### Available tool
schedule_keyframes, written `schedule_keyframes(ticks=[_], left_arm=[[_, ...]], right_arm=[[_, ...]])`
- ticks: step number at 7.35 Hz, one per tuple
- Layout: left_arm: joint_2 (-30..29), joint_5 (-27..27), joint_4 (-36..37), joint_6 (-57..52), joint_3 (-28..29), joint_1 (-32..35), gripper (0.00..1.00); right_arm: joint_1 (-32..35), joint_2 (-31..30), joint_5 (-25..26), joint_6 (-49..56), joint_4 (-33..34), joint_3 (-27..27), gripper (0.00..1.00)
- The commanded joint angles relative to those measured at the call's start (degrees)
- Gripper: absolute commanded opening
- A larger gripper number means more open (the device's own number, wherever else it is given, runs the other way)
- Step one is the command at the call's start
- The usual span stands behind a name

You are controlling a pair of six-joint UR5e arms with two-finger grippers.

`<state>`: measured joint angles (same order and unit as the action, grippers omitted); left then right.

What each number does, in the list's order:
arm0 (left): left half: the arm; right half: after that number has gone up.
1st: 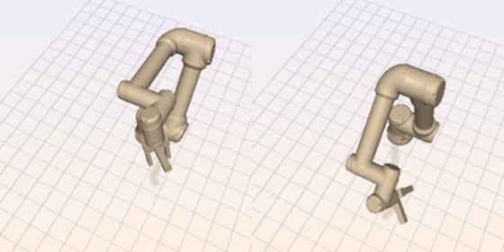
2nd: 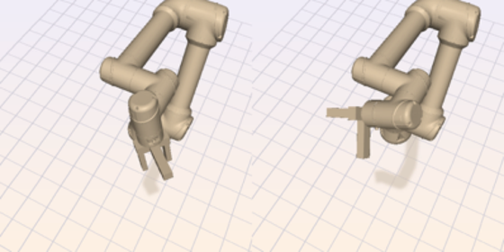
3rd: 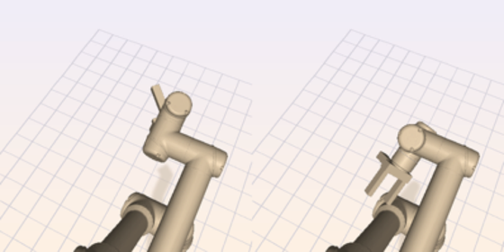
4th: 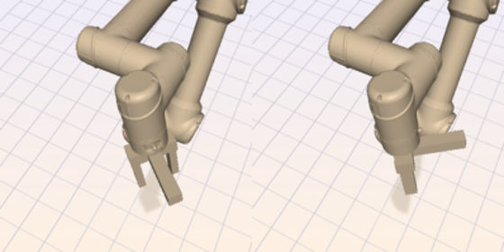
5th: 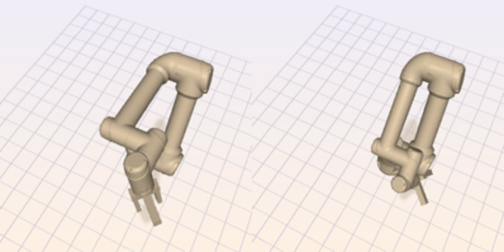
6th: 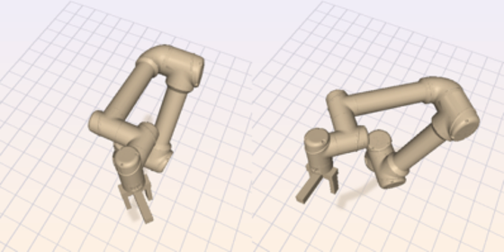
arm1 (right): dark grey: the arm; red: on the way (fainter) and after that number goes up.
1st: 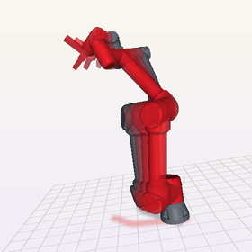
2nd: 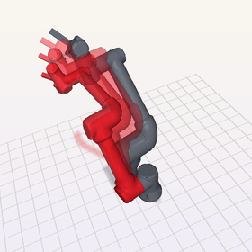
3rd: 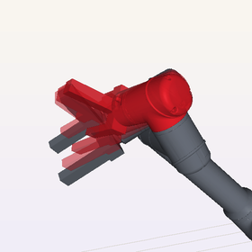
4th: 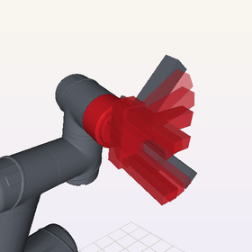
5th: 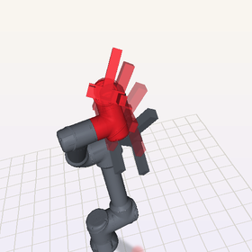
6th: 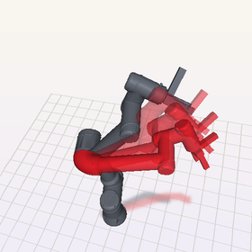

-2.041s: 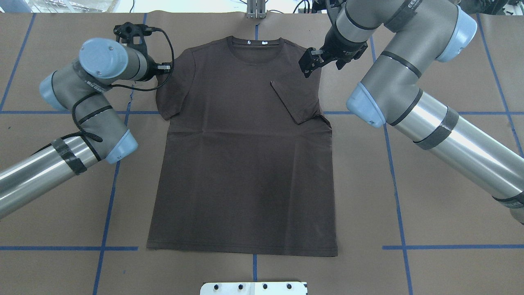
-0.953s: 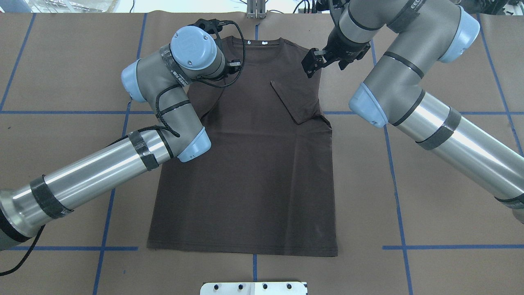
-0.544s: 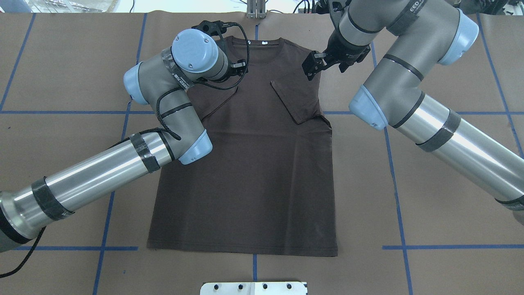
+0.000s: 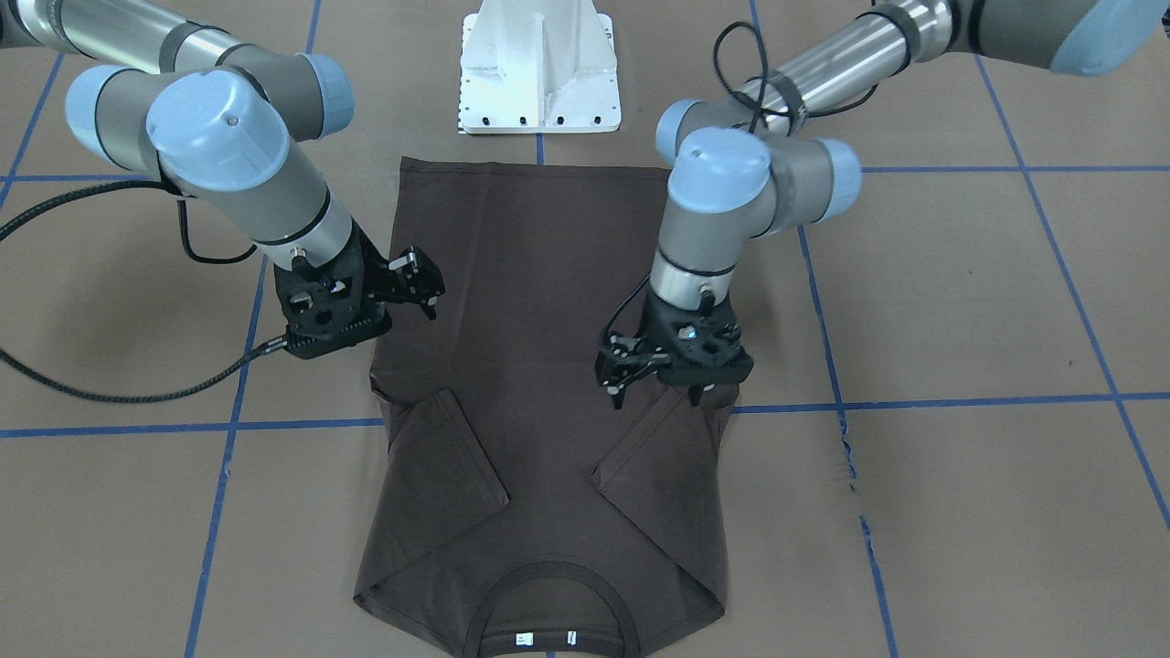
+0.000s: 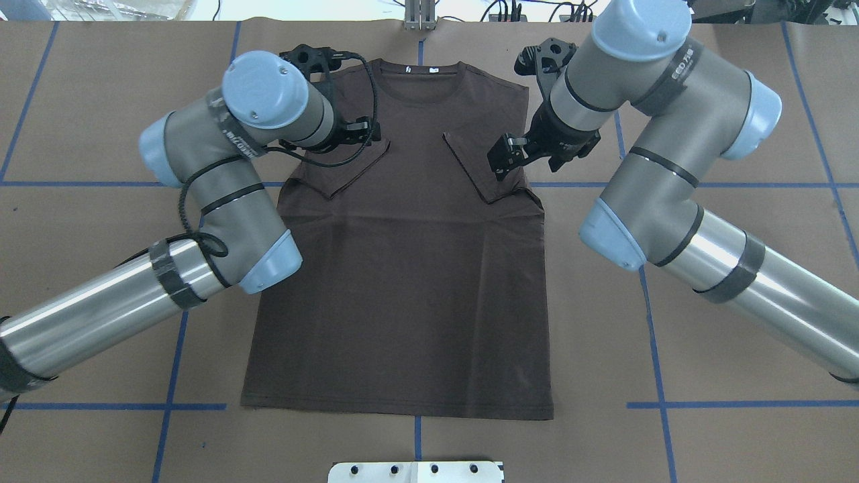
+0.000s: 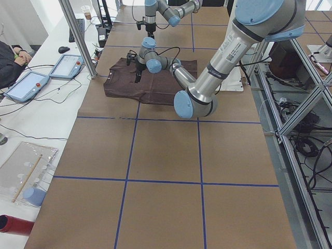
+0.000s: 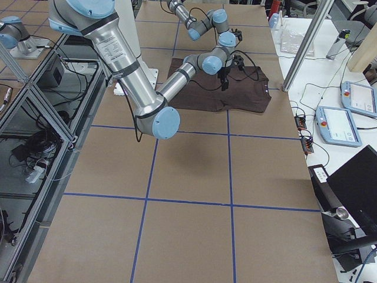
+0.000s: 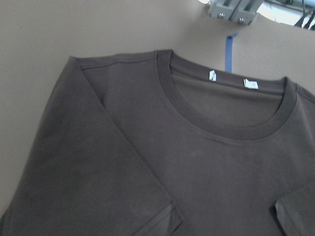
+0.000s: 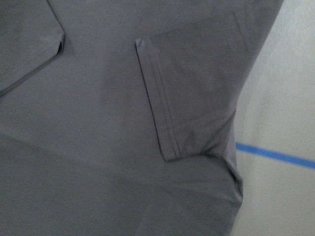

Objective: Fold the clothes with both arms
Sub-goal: 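Move both grippers to the hem corners nearest the robot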

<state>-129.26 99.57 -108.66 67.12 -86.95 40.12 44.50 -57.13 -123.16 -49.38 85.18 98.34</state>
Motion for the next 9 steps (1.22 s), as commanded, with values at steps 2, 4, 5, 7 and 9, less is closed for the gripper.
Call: schedule_keyframes(ticks=[2,4,5,7,9], left_arm=[[15.4,0.19,3.28,-4.19,-20.23,0.49,1.0],[17.11,2.11,3.28,-3.4,-22.03,0.57,1.0],[17.11,2.12,3.28,-3.4,-21.86,0.49,1.0],[17.02,2.12,3.28,-3.22,-22.03,0.49,1.0],[17.02,2.12,3.28,-3.22,-22.12,0.49,1.0]], right_arm=[[-11.5,-16.83,8.34,-22.34,-6.14,15.44,1.0],[-24.48,-21.34,21.74,-40.63,-10.82,18.19,1.0],[-29.6,-22.31,26.34,-44.8,-10.66,18.38,1.0],[-32.8,-24.68,27.18,-47.55,-11.0,18.2,1.0],[-35.79,-25.74,28.15,-49.05,-10.92,17.94,1.0]])
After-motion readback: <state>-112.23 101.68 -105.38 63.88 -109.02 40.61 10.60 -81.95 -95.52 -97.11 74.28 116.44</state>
